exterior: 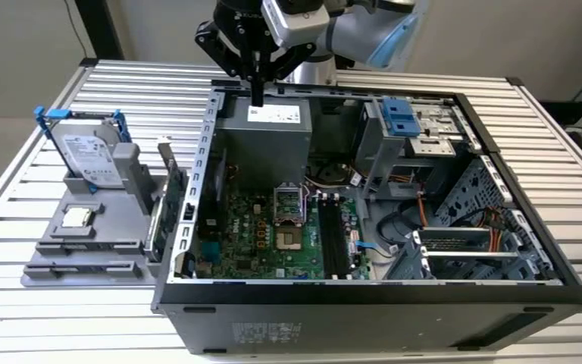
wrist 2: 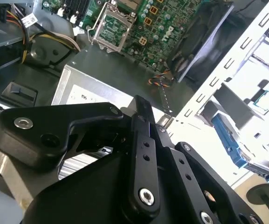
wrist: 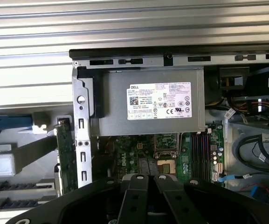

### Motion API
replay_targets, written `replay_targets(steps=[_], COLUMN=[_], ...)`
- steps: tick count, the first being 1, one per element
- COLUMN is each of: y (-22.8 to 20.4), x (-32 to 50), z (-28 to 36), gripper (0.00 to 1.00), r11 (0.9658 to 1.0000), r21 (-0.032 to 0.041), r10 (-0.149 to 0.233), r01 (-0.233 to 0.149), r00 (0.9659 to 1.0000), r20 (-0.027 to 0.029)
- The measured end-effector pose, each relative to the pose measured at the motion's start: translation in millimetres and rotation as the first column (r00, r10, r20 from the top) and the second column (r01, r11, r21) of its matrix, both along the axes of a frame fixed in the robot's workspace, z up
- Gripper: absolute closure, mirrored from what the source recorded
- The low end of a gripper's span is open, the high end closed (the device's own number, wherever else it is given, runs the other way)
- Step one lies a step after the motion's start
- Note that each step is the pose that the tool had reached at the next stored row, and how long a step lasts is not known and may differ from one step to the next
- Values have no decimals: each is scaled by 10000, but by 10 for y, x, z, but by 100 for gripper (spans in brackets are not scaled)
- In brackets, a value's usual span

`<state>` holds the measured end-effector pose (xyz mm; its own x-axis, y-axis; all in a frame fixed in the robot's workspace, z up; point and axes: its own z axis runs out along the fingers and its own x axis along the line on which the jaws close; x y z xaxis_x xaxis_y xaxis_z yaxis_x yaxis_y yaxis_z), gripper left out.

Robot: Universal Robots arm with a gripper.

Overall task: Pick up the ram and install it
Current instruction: 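Reach for the ram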

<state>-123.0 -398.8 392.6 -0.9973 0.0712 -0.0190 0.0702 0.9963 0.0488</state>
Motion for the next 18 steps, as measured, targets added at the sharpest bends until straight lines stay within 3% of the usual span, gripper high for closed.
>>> replay_targets(steps=[18], y=[-28], x=[-134], z=[0], gripper=[100], r11=[10000], r21=[0], r10=[2], r01=[-2], r00=[10000], r20=[-2])
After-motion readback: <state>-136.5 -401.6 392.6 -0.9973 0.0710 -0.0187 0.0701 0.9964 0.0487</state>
